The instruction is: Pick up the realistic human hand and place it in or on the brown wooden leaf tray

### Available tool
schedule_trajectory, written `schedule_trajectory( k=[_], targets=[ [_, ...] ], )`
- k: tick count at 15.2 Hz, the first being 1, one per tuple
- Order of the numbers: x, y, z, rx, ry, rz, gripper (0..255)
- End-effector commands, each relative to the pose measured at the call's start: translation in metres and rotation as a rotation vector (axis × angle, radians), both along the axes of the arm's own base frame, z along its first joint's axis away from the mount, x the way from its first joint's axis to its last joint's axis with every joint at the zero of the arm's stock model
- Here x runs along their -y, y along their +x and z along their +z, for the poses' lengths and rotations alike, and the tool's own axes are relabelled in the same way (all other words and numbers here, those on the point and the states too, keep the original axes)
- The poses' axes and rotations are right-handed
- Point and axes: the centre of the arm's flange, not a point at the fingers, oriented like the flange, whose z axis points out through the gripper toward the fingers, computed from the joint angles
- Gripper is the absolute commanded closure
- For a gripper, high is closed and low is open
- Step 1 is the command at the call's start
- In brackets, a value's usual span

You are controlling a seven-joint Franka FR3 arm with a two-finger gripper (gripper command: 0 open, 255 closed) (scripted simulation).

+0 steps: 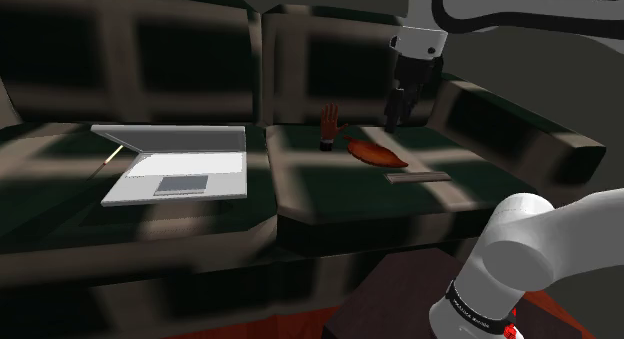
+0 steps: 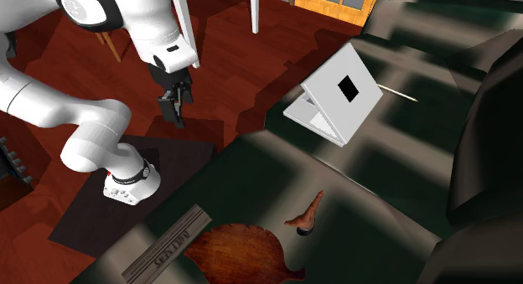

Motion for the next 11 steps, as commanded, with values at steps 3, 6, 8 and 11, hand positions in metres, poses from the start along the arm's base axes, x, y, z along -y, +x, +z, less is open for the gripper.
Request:
schedule_trajectory(
  k=[3,6,8,11],
  targets=[
    [0.017,0.016,-0.008,0.012,-0.001,0.025,0],
    [0.042,0.042,-0.020,0.031,-0.003,0.061,0],
    [0.057,0.060,-0.028,0.043,-0.005,0.086,0],
    [0.081,0.087,-0.039,0.062,-0.006,0.123,0]
  ],
)
